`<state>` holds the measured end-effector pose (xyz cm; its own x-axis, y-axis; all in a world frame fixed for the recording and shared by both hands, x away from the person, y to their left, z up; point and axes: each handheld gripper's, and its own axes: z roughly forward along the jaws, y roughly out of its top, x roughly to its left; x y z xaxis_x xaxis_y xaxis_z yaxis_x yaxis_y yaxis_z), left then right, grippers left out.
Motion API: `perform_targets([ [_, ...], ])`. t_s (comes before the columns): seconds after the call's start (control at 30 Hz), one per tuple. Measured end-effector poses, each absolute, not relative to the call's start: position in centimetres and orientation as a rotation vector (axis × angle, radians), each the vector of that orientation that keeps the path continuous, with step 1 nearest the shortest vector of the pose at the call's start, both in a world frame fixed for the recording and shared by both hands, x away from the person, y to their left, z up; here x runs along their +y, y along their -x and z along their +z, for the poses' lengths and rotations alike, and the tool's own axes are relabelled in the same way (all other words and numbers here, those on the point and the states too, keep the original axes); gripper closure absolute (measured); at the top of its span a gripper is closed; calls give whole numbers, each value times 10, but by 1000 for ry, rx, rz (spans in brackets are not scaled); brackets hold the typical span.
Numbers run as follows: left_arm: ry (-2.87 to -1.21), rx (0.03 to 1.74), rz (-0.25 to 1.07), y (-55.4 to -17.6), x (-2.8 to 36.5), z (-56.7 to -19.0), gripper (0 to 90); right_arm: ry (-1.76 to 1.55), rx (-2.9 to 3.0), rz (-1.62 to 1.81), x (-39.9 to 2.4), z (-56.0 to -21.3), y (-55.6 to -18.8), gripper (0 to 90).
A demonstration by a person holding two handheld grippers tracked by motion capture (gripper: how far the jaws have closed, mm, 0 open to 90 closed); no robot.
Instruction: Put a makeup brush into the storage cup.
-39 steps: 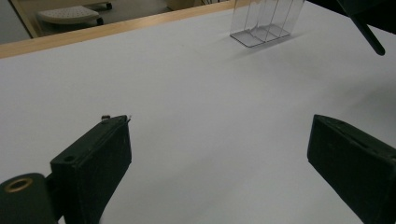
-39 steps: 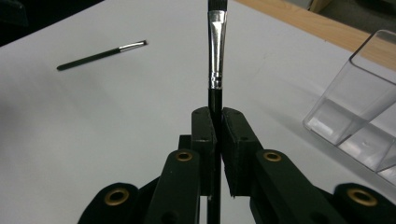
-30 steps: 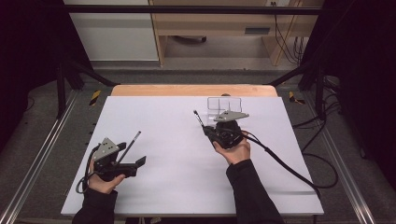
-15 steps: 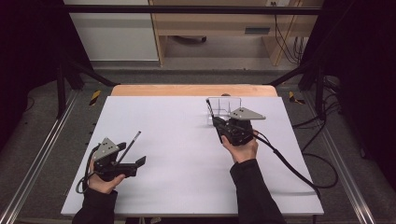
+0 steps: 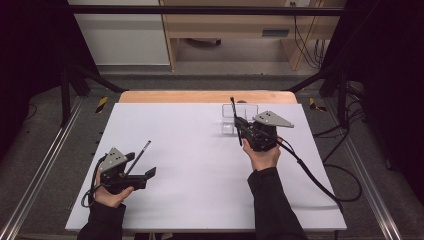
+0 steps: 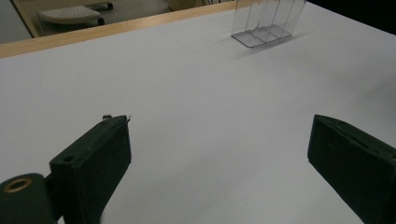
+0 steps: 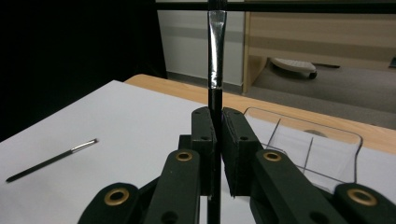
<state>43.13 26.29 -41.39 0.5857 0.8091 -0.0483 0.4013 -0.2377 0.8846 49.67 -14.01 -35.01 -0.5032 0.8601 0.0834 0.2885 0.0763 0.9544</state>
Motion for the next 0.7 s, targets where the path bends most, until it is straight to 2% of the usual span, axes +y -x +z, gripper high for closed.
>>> perform_targets([
  [0.7, -1856, 981, 529, -432, 263, -414, 53, -1211, 1662, 1443, -150, -346, -520, 844],
])
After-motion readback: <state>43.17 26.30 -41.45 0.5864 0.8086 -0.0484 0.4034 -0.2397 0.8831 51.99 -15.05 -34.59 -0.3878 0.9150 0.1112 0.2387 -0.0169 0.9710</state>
